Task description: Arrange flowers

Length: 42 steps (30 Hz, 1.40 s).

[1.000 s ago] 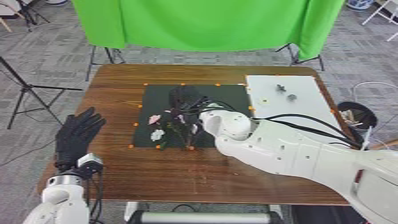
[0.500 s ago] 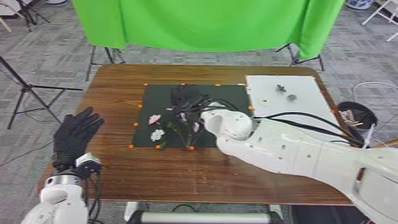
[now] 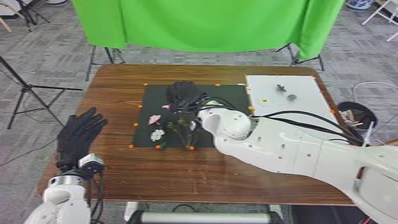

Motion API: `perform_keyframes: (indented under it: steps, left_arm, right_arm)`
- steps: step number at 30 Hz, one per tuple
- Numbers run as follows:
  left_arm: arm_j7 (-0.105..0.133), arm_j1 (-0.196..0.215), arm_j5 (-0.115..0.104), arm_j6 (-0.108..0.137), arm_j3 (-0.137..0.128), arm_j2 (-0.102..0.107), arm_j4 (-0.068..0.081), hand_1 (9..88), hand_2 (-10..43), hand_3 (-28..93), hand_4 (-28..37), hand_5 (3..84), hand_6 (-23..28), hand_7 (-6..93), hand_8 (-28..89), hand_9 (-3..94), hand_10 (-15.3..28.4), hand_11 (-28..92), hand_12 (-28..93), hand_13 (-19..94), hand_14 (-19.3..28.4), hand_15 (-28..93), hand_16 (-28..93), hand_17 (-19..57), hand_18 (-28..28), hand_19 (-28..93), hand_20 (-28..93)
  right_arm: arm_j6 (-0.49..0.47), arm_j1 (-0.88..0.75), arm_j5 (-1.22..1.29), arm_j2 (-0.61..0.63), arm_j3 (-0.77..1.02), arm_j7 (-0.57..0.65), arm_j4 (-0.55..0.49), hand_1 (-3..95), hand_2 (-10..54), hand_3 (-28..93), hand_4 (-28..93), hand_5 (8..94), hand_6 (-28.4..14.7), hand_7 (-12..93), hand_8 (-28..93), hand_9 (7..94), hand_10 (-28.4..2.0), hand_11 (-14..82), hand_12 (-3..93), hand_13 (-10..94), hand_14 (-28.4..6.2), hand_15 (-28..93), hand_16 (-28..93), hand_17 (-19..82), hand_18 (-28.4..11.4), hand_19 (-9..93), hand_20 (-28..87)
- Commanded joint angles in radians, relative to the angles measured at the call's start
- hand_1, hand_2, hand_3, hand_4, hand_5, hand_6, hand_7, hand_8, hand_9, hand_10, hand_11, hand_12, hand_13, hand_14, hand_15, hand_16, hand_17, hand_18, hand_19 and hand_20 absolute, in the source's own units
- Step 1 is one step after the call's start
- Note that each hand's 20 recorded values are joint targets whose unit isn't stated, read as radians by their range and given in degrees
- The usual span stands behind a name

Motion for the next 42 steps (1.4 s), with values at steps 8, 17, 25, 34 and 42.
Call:
perform_keyframes:
  steps: [8,17,25,34,42]
  left_arm:
    - [-0.02,0.001,0.004,-0.019,-0.017,-0.004,0.008,16.9,-3.4,72,-28.3,48.2,4.9,11.2,-7,46.2,13.1,19,12,38,17.5,22,1,10.1,12.8,6,18]
    - [-0.019,0.014,0.002,-0.005,-0.011,0.003,-0.006,17.0,-3.4,72,-28.3,48.2,4.8,11.2,-7,46.2,13.2,19,13,38,17.4,22,1,10.0,12.8,6,18]
    - [-0.019,0.018,0.002,0.002,-0.003,0.008,-0.013,17.0,-3.4,72,-28.3,48.1,4.7,11.3,-7,46.1,13.0,19,13,38,17.5,22,1,9.8,13.0,7,18]
    - [-0.01,0.026,0.0,0.004,-0.015,0.003,-0.015,17.0,-3.5,72,-28.3,48.2,4.7,11.5,-7,46.1,13.0,19,13,38,17.5,23,1,9.7,13.1,7,18]
    - [-0.005,0.041,0.0,0.014,-0.017,-0.002,-0.025,17.0,-3.5,72,-28.3,48.2,4.8,11.3,-7,46.2,13.1,19,12,38,17.6,23,1,9.7,13.1,7,18]
  right_arm:
    - [-0.051,0.013,-0.009,0.019,0.002,0.017,-0.027,52.1,-9.5,66,-20,70.2,3.5,26,-1,75.1,-9.4,10.6,19.0,89,-1.6,66,29,62,-14.0,93,56]
    - [-0.106,0.028,0.008,0.053,0.004,0.03,-0.062,49.3,-9.5,66,-19,66.9,3.3,26,-1,71.4,-10.5,13.0,15.3,88,-1.6,66,29,62,-13.8,93,56]
    - [-0.12,0.07,0.061,0.11,0.039,0.034,-0.129,44.2,-9.5,69,-19,64.4,3.8,24,-2,69.9,-10.7,12.8,15.1,88,-1.8,65,29,61,-13.8,93,55]
    - [-0.116,0.151,0.096,0.265,0.127,0.072,-0.215,36.4,-9.5,73,-17,62.9,3.4,21,-12,68.6,-11.7,12.1,15.1,87,-2.4,65,29,60,-14.3,93,55]
    - [-0.313,0.185,0.069,0.453,0.174,0.286,-0.204,26.0,-9.5,69,-16,52.6,0.2,13,-9,57.2,-15.4,7.5,14.2,82,-5.1,64,28,55,-16.7,93,50]
